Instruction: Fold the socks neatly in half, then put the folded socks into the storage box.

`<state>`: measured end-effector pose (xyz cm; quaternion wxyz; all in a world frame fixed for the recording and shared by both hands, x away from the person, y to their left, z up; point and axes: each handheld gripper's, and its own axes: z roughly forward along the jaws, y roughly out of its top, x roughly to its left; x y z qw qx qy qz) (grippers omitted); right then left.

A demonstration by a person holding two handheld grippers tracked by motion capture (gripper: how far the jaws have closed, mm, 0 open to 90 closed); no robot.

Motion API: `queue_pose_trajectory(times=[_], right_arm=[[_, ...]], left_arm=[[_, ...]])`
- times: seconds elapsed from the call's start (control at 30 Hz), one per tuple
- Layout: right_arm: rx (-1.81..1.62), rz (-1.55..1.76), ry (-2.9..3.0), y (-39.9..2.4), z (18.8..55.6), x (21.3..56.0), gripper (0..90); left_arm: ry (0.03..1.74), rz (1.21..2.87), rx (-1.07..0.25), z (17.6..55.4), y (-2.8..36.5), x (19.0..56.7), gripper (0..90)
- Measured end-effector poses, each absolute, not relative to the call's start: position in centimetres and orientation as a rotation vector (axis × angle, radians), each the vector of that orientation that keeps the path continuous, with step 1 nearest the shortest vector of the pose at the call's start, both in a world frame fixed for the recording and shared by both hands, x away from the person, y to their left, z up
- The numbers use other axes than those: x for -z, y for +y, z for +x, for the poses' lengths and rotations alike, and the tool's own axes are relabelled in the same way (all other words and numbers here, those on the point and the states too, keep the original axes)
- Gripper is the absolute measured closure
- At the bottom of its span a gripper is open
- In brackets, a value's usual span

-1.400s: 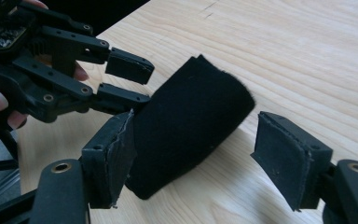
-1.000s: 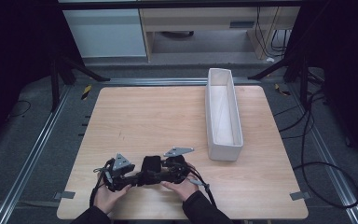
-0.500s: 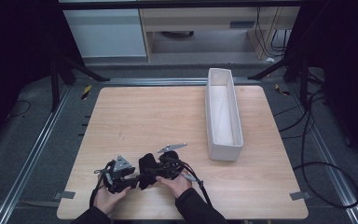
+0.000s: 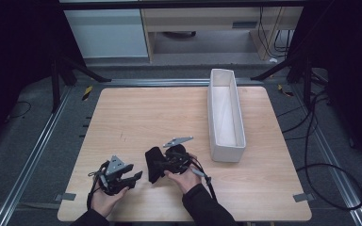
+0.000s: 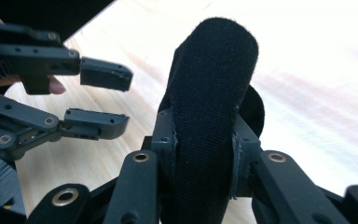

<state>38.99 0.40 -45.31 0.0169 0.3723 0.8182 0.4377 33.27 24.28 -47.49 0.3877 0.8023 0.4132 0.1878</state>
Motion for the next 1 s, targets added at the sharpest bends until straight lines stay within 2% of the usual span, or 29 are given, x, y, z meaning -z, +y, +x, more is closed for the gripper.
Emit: queue_pose_trajectory(times=[0.5, 1.0], right_arm=[[-1.485, 0.998, 2.385, -4.7, 39.7, 41.2, 69.2], [-1.468, 0.867, 2.302, -8.5, 41.3, 37.1, 69.1]], left_arm=[[1.113, 2.035, -0.493, 34.1, 25.2, 48.2, 45.0], [1.154, 2.023, -0.518, 34.8, 25.9, 48.2, 44.0]])
